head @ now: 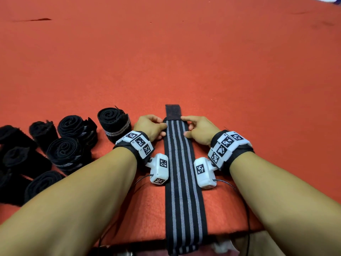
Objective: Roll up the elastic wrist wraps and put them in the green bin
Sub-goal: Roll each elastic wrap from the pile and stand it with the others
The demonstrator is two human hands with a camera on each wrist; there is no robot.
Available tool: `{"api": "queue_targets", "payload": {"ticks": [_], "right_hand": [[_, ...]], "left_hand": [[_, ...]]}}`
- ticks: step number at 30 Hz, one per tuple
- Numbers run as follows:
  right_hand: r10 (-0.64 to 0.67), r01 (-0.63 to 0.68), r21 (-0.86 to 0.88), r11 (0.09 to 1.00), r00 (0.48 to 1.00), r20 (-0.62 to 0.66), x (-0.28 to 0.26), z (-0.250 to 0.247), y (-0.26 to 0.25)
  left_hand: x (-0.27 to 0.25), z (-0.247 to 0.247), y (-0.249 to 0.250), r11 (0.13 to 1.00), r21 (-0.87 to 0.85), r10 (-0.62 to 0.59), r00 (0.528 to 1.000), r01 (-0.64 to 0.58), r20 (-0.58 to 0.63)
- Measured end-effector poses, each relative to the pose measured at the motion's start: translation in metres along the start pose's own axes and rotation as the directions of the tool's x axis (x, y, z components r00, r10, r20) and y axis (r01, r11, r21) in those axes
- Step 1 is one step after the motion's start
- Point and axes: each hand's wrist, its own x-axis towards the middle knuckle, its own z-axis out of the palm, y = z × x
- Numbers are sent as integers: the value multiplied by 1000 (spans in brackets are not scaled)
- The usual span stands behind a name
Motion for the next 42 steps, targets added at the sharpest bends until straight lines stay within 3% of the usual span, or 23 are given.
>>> {"api": "queue_targets", "payload": {"ticks": [4,9,12,16,23,26,29,31,34,36,38,42], "right_hand": [[11,-11,-13,1000,1000,28,-10,0,-6],[66,-67,17,998,996,55,-51,7,-9],[122,-120,-61,991,992,27,-95,10,-5],[139,-140,-202,969,990,-15,-152,18,-1],[150,-173,-179,968,979,-135,-181,45,-2],[146,-155,-62,986,980,-136,-187,54,-1],[124,-98,237,967,987,-100,-196,64,-2],[119,-71,425,902,989,-87,-203,65,-1],[96,-94,485,869,995,21,-212,61,0],[35,-50,492,869,999,40,-216,59,0],[-16,39,546,837,999,-48,-217,59,-2],[-37,197,639,743,966,-255,-213,55,-16]], "left_hand": [[-23,-5,1,997,59,41,998,-44,56],[-83,-4,-15,894,409,174,983,-182,58],[-113,-10,-27,901,418,123,992,-118,15],[-146,-16,-31,854,509,86,995,-104,60],[-196,-20,-46,799,585,95,990,-137,102],[-212,-21,-52,860,482,102,982,-167,158],[-215,-21,-60,982,173,42,983,-74,179],[-213,-23,-63,999,-40,35,983,-29,178],[-213,-27,-58,969,-242,86,989,-54,123],[-214,-28,-52,944,-313,130,989,-100,74],[-218,-26,-47,927,-356,150,986,-117,68],[-234,-23,-52,968,-223,168,959,-116,229]]}}
